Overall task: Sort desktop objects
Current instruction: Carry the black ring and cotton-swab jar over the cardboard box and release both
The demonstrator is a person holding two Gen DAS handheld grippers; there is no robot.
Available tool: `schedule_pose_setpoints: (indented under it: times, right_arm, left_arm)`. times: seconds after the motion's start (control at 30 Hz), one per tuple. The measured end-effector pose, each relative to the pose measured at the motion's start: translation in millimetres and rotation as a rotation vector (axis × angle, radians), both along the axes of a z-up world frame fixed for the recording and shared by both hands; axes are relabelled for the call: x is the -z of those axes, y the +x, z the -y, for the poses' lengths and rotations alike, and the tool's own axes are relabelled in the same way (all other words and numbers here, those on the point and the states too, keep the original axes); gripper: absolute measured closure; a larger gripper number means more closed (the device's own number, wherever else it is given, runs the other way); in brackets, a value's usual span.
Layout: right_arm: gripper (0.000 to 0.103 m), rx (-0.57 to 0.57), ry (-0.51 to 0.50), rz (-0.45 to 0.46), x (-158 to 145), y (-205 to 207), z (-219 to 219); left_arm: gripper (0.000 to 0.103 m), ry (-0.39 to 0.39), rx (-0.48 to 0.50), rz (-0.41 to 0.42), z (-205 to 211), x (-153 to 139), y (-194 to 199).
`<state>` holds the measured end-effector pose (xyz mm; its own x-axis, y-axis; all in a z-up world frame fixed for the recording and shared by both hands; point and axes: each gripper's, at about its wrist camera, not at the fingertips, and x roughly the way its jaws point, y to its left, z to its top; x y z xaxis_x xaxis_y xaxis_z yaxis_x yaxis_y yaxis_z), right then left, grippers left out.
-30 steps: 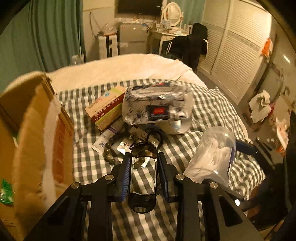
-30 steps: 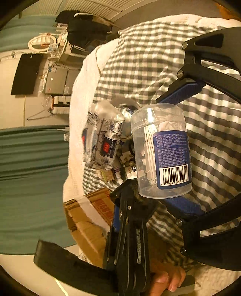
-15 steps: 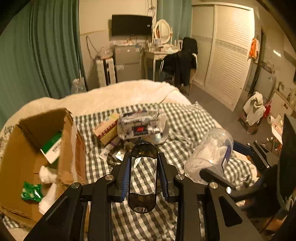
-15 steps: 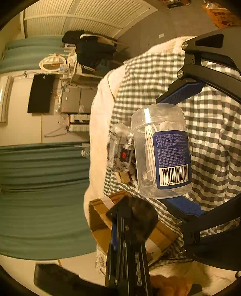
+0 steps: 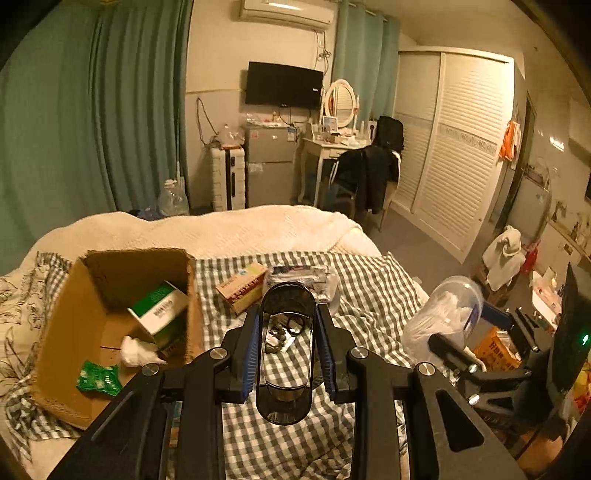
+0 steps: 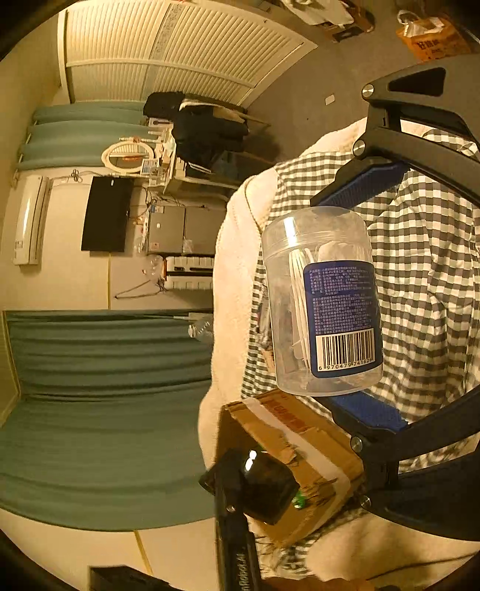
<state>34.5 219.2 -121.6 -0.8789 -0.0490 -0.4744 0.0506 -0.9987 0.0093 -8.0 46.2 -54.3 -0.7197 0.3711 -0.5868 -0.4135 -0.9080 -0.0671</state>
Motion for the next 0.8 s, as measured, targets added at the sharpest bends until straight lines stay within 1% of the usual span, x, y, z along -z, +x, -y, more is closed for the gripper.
schedule_pose_setpoints:
  times: [0.17, 0.3, 0.5, 0.6, 0.8]
  right_arm:
    - [0.013, 0.001, -0.017, -0.030, -23.5, 8.7, 14.2]
    - [0.013, -0.012, -0.002, -0.037, -40.0, 13.6, 31.3]
    - [0.013, -0.047, -0.006, -0.074, -67.4, 14.2, 60.8]
    - [0.014, -0.076, 0.002, -0.082, -75.0, 9.5, 77.3]
    - [0.014, -0.113, -0.054, -0.095, -83.7, 1.1, 103.5]
  left_arm:
    - [0.074, -0.013, -0.036, -0.033, 24.2, -12.3, 4.9]
    - [0.074, 0.023, -0.087, -0.017, 54.1, -13.1, 1.4]
    - [0.074, 0.013, -0.129, -0.017, 88.2, -15.9, -2.9]
    - [0.074, 0.021, -0.145, -0.019, 105.9, -20.8, -3.7]
    - [0.074, 0.022, -0.184, -0.042, 139.5, -27.6, 0.7]
